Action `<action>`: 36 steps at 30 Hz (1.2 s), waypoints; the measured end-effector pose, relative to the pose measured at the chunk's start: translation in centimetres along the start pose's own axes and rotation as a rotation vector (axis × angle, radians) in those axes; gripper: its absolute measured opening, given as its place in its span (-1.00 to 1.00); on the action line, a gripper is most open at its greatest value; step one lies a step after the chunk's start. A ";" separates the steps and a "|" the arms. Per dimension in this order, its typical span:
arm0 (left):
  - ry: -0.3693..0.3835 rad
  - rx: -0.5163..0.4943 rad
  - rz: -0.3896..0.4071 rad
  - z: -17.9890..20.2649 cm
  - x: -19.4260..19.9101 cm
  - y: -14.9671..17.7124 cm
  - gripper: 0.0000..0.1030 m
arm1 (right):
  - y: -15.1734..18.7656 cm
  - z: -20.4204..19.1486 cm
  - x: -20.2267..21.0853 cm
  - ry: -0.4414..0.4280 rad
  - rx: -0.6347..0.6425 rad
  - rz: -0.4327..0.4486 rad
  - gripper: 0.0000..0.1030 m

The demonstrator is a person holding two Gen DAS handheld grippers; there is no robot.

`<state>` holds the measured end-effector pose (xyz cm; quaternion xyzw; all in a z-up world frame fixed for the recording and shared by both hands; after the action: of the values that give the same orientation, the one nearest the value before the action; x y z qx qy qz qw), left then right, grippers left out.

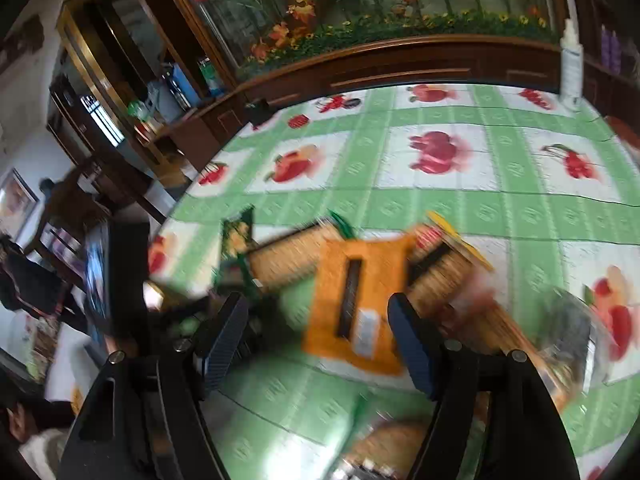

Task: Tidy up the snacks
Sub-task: 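Grasp the round black-label cracker pack with the left gripper while the right grasps a striped pack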

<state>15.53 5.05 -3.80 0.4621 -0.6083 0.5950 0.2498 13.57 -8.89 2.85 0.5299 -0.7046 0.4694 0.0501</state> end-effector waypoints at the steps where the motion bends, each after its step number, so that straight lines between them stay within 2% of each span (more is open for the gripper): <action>1: 0.003 -0.010 0.001 0.0 0.1 0.2 0.50 | -0.6 -0.3 -0.4 -0.016 -0.003 -0.001 0.41; 3: 0.014 -0.023 -0.001 0.0 0.3 0.5 0.50 | -1.7 -0.9 -1.3 -0.028 0.025 -0.016 0.43; 5: 0.023 -0.025 -0.005 -0.2 0.5 0.9 0.50 | -2.5 -1.2 -2.6 0.002 0.056 -0.067 0.46; 6: 0.024 -0.025 -0.005 -0.3 0.6 1.1 0.50 | -2.9 -1.3 -3.2 -0.007 0.044 -0.081 0.47; 9: 0.044 -0.016 -0.013 -0.7 0.9 1.8 0.50 | -2.9 -1.6 -4.9 -0.104 -0.036 -0.117 0.47; 14: 0.059 -0.030 -0.015 -1.2 1.6 3.0 0.50 | -1.8 -1.2 -6.5 -0.089 -0.083 -0.155 0.47; 19: 0.078 -0.037 -0.015 -1.3 2.3 4.1 0.50 | -1.1 -1.8 -7.8 -0.137 -0.122 -0.171 0.47; 22: 0.086 -0.031 -0.022 -1.6 2.3 4.1 0.50 | -0.6 -0.8 -8.3 -0.111 -0.144 -0.193 0.45; 24: 0.088 -0.033 -0.023 -1.6 2.4 4.1 0.50 | -0.6 0.4 -7.7 -0.105 -0.170 -0.170 0.43; 27: 0.077 -0.050 -0.021 -1.4 2.4 4.2 0.50 | -0.9 2.0 -6.5 -0.018 -0.187 -0.135 0.46; 28: 0.078 -0.051 -0.022 -1.4 2.3 4.2 0.50 | -0.9 2.1 -6.6 -0.024 -0.198 -0.145 0.46; 30: 0.082 -0.046 -0.024 -1.4 2.3 4.1 0.50 | -0.8 1.8 -7.3 -0.039 -0.196 -0.173 0.46; 36: 0.077 -0.042 -0.021 -1.4 2.1 3.9 0.51 | -1.2 1.0 -10.4 0.046 -0.167 -0.194 0.46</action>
<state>10.90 5.33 -3.72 0.4397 -0.6058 0.5967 0.2891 19.47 -2.35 -2.87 0.5784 -0.6853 0.4143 0.1554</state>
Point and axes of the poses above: each gripper's, at about its wrist camera, not at the fingertips, and x roughly against the way its jaws point, z to its right, y to its underside, the point moved 6 cm from there along -x, roughly the way its jaws point, and after that the axes turned 15 degrees about -y, right-handed, at the moved point
